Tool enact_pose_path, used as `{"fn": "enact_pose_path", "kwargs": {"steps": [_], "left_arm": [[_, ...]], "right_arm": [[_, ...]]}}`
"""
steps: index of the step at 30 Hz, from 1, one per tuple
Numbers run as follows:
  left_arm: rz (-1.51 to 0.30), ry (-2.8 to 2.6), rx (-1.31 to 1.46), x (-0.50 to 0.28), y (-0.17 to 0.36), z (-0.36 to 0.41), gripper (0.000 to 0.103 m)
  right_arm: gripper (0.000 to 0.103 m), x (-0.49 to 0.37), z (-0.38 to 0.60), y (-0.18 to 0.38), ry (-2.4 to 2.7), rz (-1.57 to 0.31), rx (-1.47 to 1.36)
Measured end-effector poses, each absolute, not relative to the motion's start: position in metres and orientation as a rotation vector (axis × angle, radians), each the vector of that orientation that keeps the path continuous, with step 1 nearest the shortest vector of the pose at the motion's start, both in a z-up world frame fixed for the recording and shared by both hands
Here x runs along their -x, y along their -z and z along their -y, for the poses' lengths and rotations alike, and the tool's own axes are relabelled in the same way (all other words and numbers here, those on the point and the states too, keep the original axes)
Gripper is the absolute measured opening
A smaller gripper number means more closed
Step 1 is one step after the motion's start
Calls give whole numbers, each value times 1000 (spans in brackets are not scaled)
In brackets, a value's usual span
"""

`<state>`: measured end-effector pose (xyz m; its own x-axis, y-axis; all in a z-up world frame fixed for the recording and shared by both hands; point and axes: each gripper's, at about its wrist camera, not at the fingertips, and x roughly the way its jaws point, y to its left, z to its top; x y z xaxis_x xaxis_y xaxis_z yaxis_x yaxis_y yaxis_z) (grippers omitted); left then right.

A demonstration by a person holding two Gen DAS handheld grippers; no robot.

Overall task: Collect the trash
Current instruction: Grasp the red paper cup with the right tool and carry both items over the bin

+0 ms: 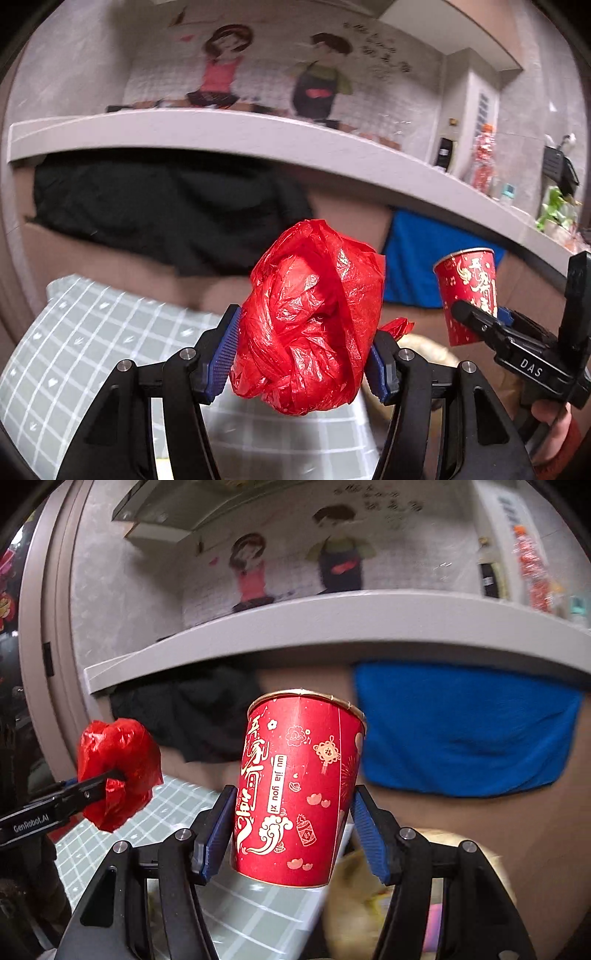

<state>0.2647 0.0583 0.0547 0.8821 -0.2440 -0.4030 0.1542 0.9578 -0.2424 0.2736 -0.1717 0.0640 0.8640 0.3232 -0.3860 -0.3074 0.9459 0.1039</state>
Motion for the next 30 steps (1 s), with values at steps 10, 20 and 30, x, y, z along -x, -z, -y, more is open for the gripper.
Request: {"fn": "enact_pose_path", "kwargs": {"steps": [10,20,30], "left_arm": [[-416,293,160,-284,-63,37,60],[-484,349,122,-301,-37,90,60],[-586,401,116,-325,5,126,60]], "right_arm": [[59,-266,267,-69,-173,-361,-49],[59,-273,308,-47,-147,-403,-79],[59,-283,329,-15,-142,-467,-116]]}}
